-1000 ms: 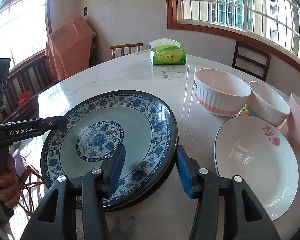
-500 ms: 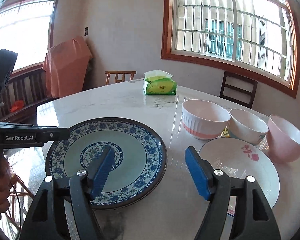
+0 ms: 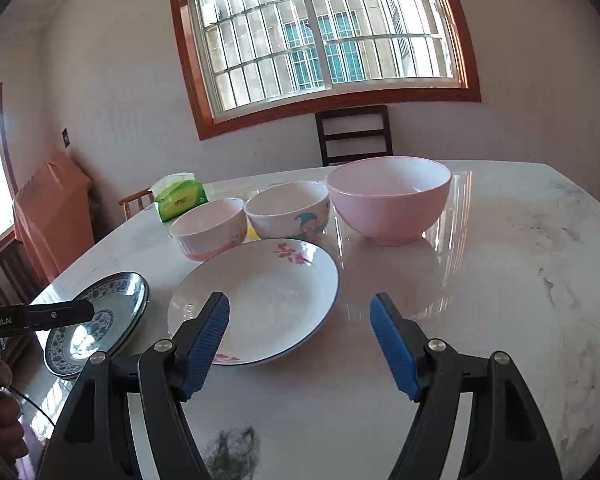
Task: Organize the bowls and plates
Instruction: 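Reach the right gripper to the pink-flower white plate rim and grasp it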
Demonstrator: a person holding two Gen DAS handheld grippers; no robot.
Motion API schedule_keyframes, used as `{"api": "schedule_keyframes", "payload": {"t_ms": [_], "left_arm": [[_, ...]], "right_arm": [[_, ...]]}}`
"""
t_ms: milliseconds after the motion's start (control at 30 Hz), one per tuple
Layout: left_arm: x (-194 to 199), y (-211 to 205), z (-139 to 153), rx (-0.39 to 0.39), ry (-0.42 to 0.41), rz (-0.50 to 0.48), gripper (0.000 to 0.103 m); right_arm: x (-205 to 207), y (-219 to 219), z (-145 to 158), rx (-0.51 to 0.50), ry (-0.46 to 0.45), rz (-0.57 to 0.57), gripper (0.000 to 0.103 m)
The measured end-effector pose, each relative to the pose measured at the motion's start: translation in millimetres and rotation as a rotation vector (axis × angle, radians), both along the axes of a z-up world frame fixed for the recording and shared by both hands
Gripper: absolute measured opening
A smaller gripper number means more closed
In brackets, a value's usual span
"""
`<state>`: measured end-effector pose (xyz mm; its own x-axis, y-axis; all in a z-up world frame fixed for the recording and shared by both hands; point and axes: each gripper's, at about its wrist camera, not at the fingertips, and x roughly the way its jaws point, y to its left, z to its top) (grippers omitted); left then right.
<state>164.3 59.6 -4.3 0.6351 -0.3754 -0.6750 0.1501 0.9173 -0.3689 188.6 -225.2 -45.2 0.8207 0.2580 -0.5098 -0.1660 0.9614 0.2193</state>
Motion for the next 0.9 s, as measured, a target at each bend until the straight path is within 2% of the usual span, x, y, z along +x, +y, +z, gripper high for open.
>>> {"api": "schedule_keyframes", "payload": {"t_ms": [100,167,267,433,633,900], "left_arm": [[27,-16,1,0.050,0.002,-0.026,0.034],[47,-24,-1,0.097,0.035,-0.030,0.037],[74,-27,-8,0.124,0.078,-0.006,0.044],[107,-22,-21,0.131,0.126,0.018,0.045],[127,-30,-37,0.123,0.180,-0.005,0.045],[131,-36,-48,0.146,0.183,-0.005,0.045]], "right_arm": [[20,-14,-7,0.027,0.046,-0.007,0.070],[27,-18,-12,0.049,0.066,0.001,0.070],[41,-16,-17,0.070,0.099,0.018,0.070],[54,-13,-22,0.083,0.121,0.037,0.070],[67,-11,-25,0.083,0.154,0.049,0.067],[77,-12,-29,0.080,0.194,0.061,0.066]]}}
